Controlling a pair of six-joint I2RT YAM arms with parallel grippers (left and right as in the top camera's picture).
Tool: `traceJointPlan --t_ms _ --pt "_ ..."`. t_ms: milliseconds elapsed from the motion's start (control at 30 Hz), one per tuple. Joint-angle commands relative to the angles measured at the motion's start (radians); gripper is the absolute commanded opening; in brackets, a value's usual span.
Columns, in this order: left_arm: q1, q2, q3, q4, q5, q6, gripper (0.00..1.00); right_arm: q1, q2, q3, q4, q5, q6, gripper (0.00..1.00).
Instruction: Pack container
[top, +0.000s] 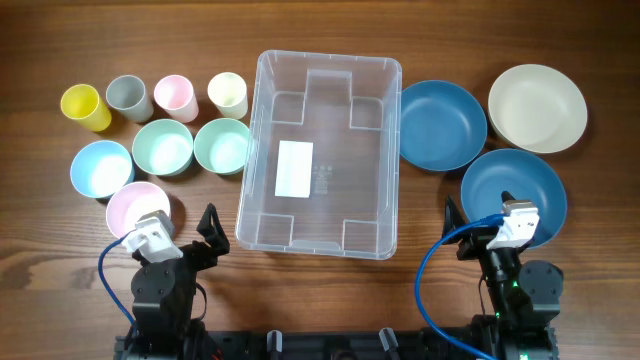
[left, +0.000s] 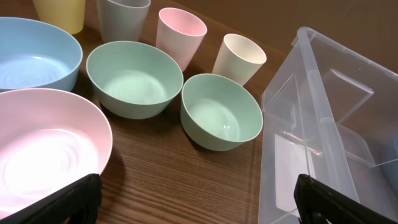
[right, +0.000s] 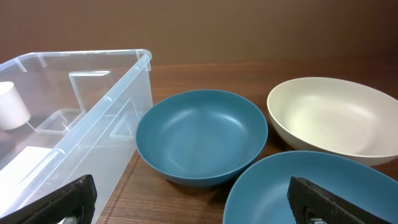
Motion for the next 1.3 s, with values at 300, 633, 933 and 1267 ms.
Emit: traceJointPlan --t_ms 300,633,933,1267 --pt "0.006 -0.007 -0.003 0.004 0.015 0.016 1.00 0.005 -0.009 -0.006 0.005 -0.016 -0.003 1.00" --pt "0.006 -0.007 -0.003 0.004 0.016 0.016 1.00 0.005 -0.009 -0.006 0.006 -0.016 -0.003 1.00" --pt "0.006 -0.007 -0.003 0.004 0.016 0.016 1.00 0.005 -0.009 -0.006 0.006 -0.016 -0.002 1.00" --pt "0.006 -0.007 -0.003 0.004 0.015 0.016 0.99 0.005 -0.009 -0.006 0.093 -0.043 0.079 1.00"
